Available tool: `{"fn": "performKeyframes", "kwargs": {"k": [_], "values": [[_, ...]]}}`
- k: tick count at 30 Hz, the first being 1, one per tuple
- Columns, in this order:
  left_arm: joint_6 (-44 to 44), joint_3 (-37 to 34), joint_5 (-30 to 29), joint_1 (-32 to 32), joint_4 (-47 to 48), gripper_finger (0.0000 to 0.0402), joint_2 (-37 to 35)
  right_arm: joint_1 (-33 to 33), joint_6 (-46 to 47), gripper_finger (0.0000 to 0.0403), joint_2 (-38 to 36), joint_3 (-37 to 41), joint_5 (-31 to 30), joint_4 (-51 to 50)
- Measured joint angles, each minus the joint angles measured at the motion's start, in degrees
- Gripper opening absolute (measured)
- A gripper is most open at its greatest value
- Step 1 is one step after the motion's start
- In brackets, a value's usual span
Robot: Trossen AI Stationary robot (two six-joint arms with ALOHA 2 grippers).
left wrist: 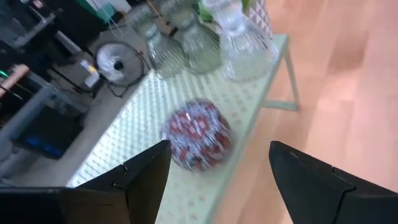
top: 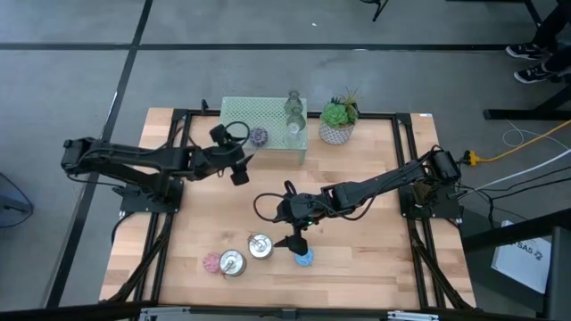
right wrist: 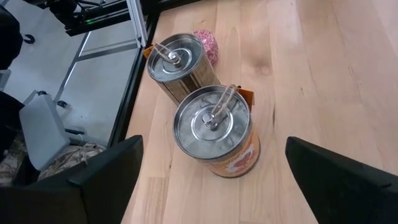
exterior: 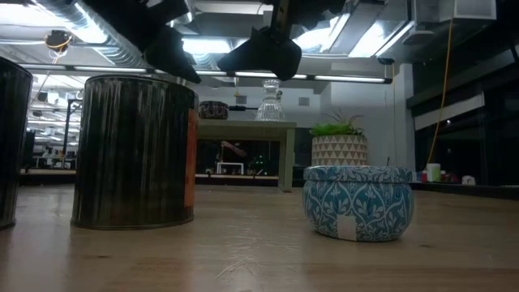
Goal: Pick & Place candle stick holders
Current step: Adjust the black and red candle on the shelf
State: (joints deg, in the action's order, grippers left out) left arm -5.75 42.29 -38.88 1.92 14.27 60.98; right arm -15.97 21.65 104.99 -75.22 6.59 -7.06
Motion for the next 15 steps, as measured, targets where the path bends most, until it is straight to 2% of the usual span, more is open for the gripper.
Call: {"fn": "performKeyframes", "kwargs": {"k": [9,15], "values": [[9.8,-4.2,-0.4,-1.2,0.3,0.0264,-1.4,0.0,0.2,0.0392,0.0,0.0,-0.2,0.0],[10.9,-4.5,-0.8,-0.8,-2.8,0.0229,0.0,0.0,0.0,0.0392,0.0,0.0,-2.6,0.0]]}}
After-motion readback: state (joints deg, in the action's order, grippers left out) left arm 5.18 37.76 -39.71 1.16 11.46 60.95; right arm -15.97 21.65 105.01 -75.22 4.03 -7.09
